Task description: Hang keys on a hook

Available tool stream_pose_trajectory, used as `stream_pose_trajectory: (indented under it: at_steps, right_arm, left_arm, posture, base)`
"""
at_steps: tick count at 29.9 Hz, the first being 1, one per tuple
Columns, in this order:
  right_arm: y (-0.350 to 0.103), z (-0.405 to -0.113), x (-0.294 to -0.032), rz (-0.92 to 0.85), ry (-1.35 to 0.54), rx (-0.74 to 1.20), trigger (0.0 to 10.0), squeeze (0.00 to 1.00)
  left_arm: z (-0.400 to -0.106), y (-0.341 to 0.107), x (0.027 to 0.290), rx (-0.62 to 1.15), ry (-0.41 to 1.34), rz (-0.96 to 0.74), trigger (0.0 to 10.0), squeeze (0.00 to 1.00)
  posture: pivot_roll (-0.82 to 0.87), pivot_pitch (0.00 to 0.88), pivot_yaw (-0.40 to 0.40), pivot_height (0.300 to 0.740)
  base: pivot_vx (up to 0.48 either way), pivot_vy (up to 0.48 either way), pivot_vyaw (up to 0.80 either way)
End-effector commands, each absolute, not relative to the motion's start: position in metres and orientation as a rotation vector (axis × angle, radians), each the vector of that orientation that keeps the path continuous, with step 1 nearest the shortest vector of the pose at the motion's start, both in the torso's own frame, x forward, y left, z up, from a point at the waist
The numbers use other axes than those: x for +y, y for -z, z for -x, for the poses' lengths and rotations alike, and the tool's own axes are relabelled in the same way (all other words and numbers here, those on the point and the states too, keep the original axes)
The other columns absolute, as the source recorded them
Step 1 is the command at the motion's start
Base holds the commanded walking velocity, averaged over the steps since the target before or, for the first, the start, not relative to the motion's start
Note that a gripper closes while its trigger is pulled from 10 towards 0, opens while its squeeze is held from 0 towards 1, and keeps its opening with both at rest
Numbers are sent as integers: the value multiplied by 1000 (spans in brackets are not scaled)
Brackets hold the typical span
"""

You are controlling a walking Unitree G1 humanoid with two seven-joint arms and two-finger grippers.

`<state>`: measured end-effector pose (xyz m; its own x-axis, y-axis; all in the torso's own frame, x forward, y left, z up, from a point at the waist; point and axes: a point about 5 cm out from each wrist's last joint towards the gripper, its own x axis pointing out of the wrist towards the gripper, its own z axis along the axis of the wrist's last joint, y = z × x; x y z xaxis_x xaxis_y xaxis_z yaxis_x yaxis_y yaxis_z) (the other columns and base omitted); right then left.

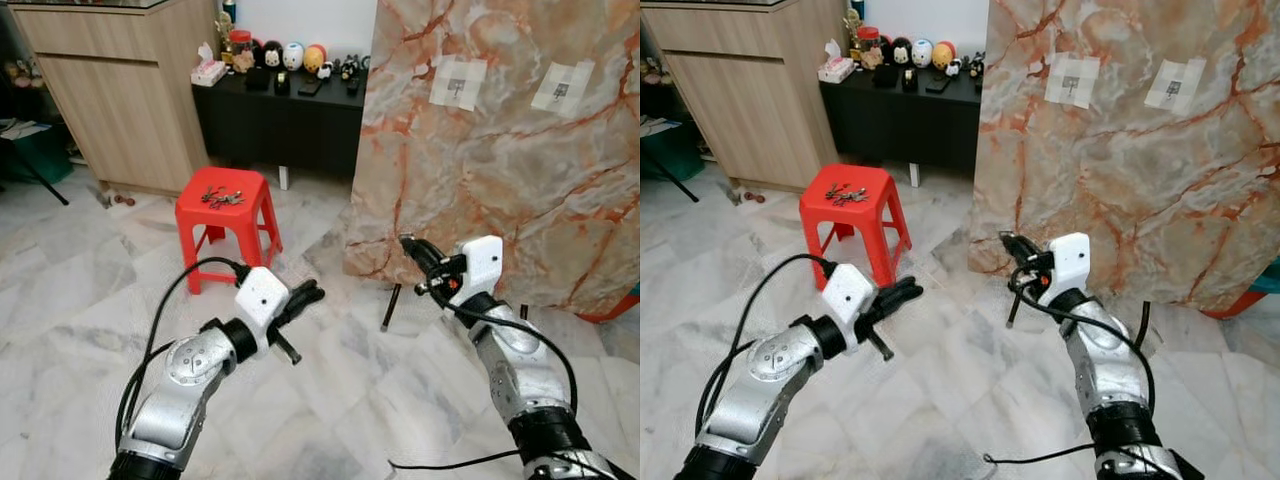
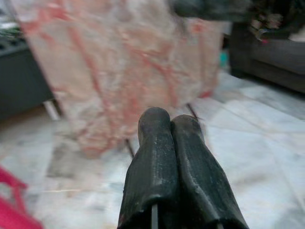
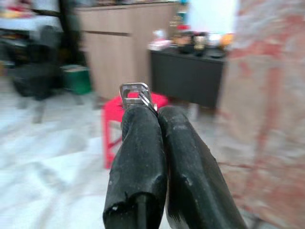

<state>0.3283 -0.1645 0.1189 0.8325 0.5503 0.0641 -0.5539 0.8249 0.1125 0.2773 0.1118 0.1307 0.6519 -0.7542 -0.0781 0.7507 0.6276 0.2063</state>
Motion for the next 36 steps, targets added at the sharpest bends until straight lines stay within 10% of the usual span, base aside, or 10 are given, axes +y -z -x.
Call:
stream_pose_trajectory:
  at_steps: [1,7,9,28,29,36]
  right_arm:
    - [-124,-324,-163,-128,-668,-36,10000,0]
    - [-125,-319,-161,-92,-782,-13,10000,0]
    - [-126,-320,-161,-88,-778,-17,10000,0]
    - [-143,-320,-154,-108,-955,-39,10000,0]
    - [-144,-320,-153,-106,-979,-38,10000,0]
    - [-148,-320,-149,-108,-1017,-46,10000,0]
  left_arm:
    - [-276,-137,107,-30,905,-246,10000,0]
    - [-281,-135,112,-15,860,-230,10000,0]
    - [-281,-134,111,-17,859,-258,10000,1000]
    - [-289,-146,86,-70,974,-273,10000,1000]
    - [-288,-146,85,-67,981,-268,10000,0]
    - [-288,-144,82,-64,976,-238,10000,0]
  posture:
    - [43,0,-61,740]
    - [42,0,-60,740]
    - [48,0,-60,740]
    - [56,0,-69,740]
    - [57,0,-72,740]
    - [62,0,-81,740]
  base:
    - [0,0,0]
    - [0,0,0]
    - [0,0,0]
    - [0,0,0]
    - [0,0,0]
    - [0,0,0]
